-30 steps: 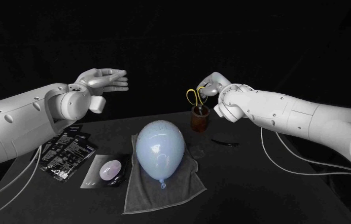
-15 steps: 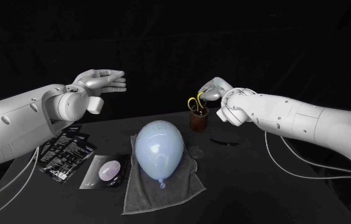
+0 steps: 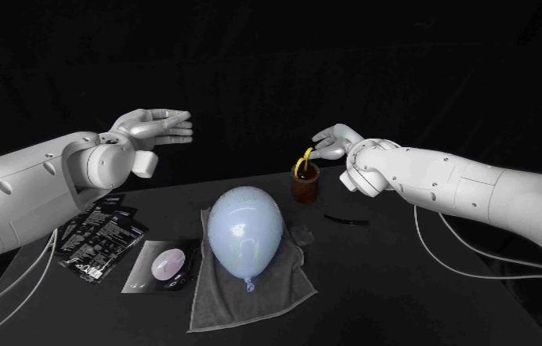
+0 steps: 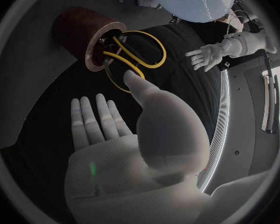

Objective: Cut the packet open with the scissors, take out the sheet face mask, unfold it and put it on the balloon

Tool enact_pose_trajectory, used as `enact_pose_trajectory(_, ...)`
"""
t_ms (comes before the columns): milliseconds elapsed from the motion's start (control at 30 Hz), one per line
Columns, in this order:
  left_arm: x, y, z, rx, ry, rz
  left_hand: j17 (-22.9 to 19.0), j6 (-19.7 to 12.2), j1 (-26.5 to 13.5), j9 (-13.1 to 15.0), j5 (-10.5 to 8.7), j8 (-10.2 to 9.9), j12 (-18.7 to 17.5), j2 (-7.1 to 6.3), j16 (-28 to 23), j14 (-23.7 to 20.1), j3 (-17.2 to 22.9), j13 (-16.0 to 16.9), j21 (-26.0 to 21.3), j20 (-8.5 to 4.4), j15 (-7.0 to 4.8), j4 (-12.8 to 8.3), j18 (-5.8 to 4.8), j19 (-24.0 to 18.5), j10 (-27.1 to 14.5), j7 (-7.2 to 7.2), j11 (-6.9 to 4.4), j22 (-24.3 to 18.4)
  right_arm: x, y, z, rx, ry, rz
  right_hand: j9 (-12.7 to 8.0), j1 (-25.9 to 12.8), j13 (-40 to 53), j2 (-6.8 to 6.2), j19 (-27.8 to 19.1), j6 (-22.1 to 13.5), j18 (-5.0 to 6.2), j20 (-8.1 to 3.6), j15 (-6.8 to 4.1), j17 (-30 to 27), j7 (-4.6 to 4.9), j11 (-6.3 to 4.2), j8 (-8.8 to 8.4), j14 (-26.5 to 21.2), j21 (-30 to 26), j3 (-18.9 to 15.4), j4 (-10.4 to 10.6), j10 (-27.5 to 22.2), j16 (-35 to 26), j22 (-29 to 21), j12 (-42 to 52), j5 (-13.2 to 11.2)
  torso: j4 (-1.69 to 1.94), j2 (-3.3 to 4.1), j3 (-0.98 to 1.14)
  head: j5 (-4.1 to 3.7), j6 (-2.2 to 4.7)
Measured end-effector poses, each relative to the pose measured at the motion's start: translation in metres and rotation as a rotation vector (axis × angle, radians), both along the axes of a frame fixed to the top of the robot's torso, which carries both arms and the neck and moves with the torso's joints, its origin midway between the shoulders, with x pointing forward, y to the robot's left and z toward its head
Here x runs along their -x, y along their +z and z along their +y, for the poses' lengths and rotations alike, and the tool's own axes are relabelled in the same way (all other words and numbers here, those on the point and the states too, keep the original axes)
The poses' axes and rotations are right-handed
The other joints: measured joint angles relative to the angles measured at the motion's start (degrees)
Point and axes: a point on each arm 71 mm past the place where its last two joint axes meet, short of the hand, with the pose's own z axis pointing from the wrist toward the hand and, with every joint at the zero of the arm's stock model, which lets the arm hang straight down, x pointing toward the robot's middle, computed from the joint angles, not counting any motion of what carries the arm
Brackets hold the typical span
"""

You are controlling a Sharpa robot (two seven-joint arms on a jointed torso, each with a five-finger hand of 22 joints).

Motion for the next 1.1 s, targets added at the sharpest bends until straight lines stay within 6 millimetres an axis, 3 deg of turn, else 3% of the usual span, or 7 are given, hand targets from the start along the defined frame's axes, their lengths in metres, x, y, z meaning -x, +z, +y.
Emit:
enact_pose_trajectory(233,0.0,0.001,0.001,0.001,-0.004,-0.008,-0.05,0.24,-0.21,-0.05,0.0,-0.28,-0.28,-0.23,0.0,-0.2,0.2,0.04,-0.03,-0.06,0.2,-0.18,0.0,-0.06,0.15,0.2,0.03,0.03,0.003,-0.001,-0.006,0.001,-0.001,0.007,-0.66,1.48,0.0,0.89,0.22,-1.16,-0.87,-0.22,0.35,-0.55,-0.27,-0.64,0.0,-3.14,-1.11,-2.32,-0.74,-1.84,0.84,-1.2,0.89,0.0,0.04,0.0,-0.01,-0.04,0.06)
enact_pose_trajectory(367,0.001,0.001,0.005,-0.002,0.0,-0.018,-0.01,2.48,0.55,-0.18,0.0,-0.28,-0.28,-0.99,0.0,0.76,2.01,0.11,0.66,-0.07,-0.74,-0.08,-0.01,1.61,2.72,0.36,-1.04,0.37,0.006,0.0,-0.011,0.0,0.0,0.008,-0.63,2.34,0.02,1.17,0.22,-1.16,-0.87,-0.22,0.31,-0.6,-0.27,-0.36,0.0,-3.53,-1.33,-2.85,-0.99,-2.17,1.45,-1.53,1.42,0.0,0.06,-0.01,-0.03,-0.06,0.13)
enact_pose_trajectory(500,0.001,0.002,0.011,-0.007,0.009,-0.033,0.01,5.7,0.99,-0.92,0.0,-1.5,-2.23,-1.45,-0.71,2.76,5.72,0.05,1.46,-0.04,-1.85,-0.01,0.13,3.46,6.61,0.75,-2.46,0.46,0.01,0.001,-0.016,-0.004,0.003,0.006,0.15,4.17,0.13,2.99,1.08,1.85,-0.86,-0.25,0.31,-0.61,-0.03,0.25,0.96,-3.53,-2.0,-3.16,-2.36,-2.02,3.45,-2.08,3.4,1.06,0.06,-0.01,-0.05,-0.06,0.2)
enact_pose_trajectory(667,0.002,0.003,0.017,-0.011,0.019,-0.051,-0.17,8.87,-0.29,-1.76,0.0,-3.82,-5.94,-3.48,-2.17,5.49,11.46,0.0,1.8,-0.07,-2.58,-0.15,1.87,5.1,10.75,1.32,-3.31,0.48,0.012,0.005,-0.026,-0.009,-0.003,-0.005,0.76,6.0,0.09,4.82,1.82,5.49,-0.87,-0.09,-0.83,-0.8,0.67,1.73,2.33,-3.61,-2.62,-0.11,-5.92,-1.31,5.69,-2.9,5.63,1.9,0.09,-0.02,-0.06,-0.16,0.25)
enact_pose_trajectory(833,0.003,0.004,0.024,-0.015,0.03,-0.063,-0.16,9.95,-0.95,-1.98,0.0,-4.79,-8.22,-4.74,-2.53,8.13,14.92,0.0,2.33,-0.17,-3.12,-0.35,1.87,6.14,13.14,1.55,-3.68,0.48,0.014,0.009,-0.033,-0.011,-0.008,-0.008,-0.09,6.55,0.0,5.37,1.89,5.61,-0.87,-0.02,-1.37,-1.56,0.77,2.12,2.44,-4.73,-3.36,2.68,-9.0,-1.53,6.26,-3.63,6.51,3.05,0.09,-0.03,-0.06,-0.29,0.3)
enact_pose_trajectory(933,0.004,0.005,0.03,-0.021,0.042,-0.07,-0.06,10.36,-1.56,-2.0,0.0,-4.99,-9.3,-5.34,-3.1,9.47,16.59,0.0,2.37,-0.16,-3.51,-0.59,2.36,6.66,14.57,1.36,-3.89,0.48,0.017,0.009,-0.037,-0.014,0.001,0.004,-0.69,6.98,-0.02,5.21,1.71,5.61,-0.88,-0.13,-0.8,-2.1,0.77,2.19,2.51,-6.31,-3.93,4.51,-10.78,-2.08,6.49,-4.29,6.65,3.57,0.08,-0.01,-0.06,-0.4,0.3)
enact_pose_trajectory(1100,0.005,0.005,0.041,-0.033,0.063,-0.078,0.13,10.95,-1.93,-1.95,0.0,-5.48,-10.85,-6.09,-3.73,11.54,18.75,0.0,2.59,-0.16,-3.93,-1.05,2.77,7.23,16.0,1.14,-4.31,0.47,0.022,0.008,-0.036,-0.02,0.034,0.037,-1.48,8.33,-0.02,4.44,0.81,5.59,-0.87,0.0,0.24,-2.8,0.75,1.09,2.68,-8.56,-4.56,7.68,-10.9,-3.43,7.18,-5.09,7.12,6.04,0.08,-0.01,-0.04,-0.6,0.23)
